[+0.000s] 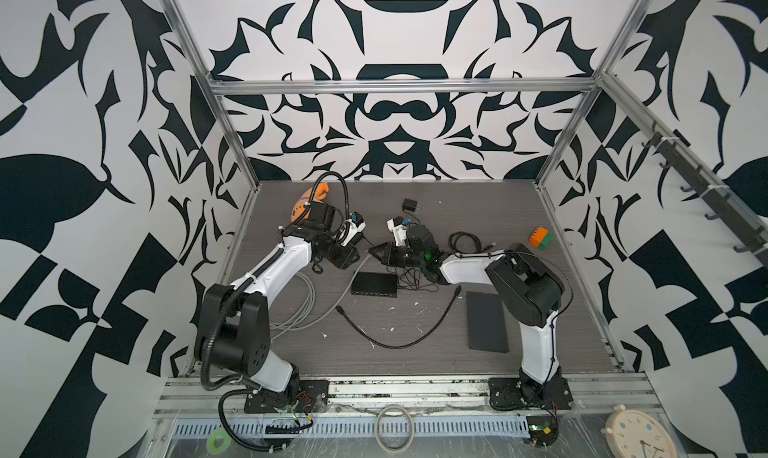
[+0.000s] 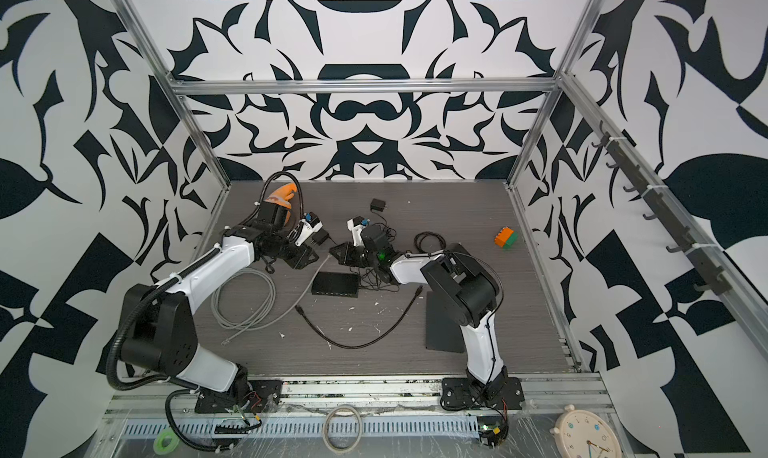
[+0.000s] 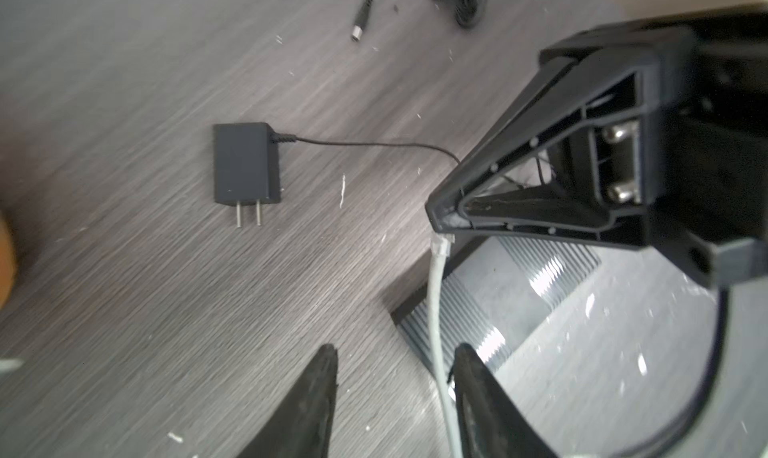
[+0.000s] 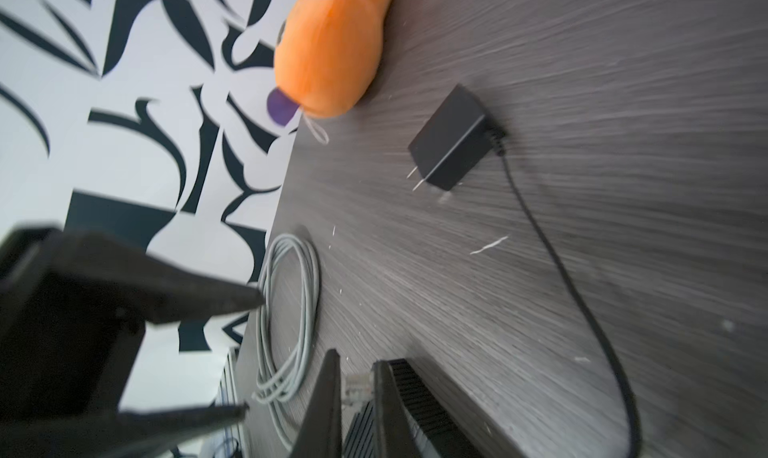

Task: Insert the plug into the switch port
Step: 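Bring the ethernet plug in left gripper beside the right gripper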

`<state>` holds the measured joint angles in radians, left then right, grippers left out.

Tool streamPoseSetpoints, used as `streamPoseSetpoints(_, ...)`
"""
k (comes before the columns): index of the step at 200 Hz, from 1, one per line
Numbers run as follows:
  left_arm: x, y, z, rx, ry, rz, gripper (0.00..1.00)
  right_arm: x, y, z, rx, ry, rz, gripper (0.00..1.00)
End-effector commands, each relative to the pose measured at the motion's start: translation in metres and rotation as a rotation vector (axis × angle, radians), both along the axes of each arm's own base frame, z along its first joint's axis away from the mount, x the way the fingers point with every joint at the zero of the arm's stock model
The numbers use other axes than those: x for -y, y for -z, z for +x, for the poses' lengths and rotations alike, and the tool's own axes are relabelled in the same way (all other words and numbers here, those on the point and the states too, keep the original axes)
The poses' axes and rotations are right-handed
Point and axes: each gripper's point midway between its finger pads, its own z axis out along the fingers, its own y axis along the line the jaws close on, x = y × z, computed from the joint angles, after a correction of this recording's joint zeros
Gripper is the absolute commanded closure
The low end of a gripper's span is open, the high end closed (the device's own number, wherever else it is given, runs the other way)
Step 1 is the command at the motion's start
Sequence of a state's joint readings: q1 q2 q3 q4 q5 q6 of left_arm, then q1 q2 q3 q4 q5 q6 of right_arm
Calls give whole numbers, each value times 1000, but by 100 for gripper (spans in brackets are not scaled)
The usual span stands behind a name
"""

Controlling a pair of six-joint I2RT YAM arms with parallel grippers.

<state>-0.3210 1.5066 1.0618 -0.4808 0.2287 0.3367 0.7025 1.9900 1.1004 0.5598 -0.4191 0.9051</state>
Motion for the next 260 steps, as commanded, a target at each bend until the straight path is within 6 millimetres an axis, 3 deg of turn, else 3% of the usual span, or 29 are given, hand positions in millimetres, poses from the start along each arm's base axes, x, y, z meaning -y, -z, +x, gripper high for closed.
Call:
streamPoseSetpoints(1,-4,0,9,61,-196,-53,51,5,-22,8,-69,149,4,98)
streamPoseSetpoints(36,7,7,-6,122,-109,-80,50,0,-23,2,-149,181,1,97)
streamPoseSetpoints(70,30,10,-23,4,71,-108,50,-1,-23,-1,-153,206,-18,98)
streamPoseSetpoints(100,35,26,-25,-64,118,-103,50,1,-28,-1,-142,216,-24,99)
streamPoseSetpoints(127,33,38,-22,-118,112,-89,54,2,-29,-1,-137,215,-27,99)
streamPoseSetpoints(175,33,25,-29,-144,149,-151,53,1,-24,0,-139,211,-29,100)
streamPoseSetpoints(224,28,52,-23,-179,120,-105,55,-4,-27,1,-138,199,-3,100)
streamPoseSetpoints(260,27,56,-16,-171,112,-86,61,-6,-25,0,-142,192,-1,100)
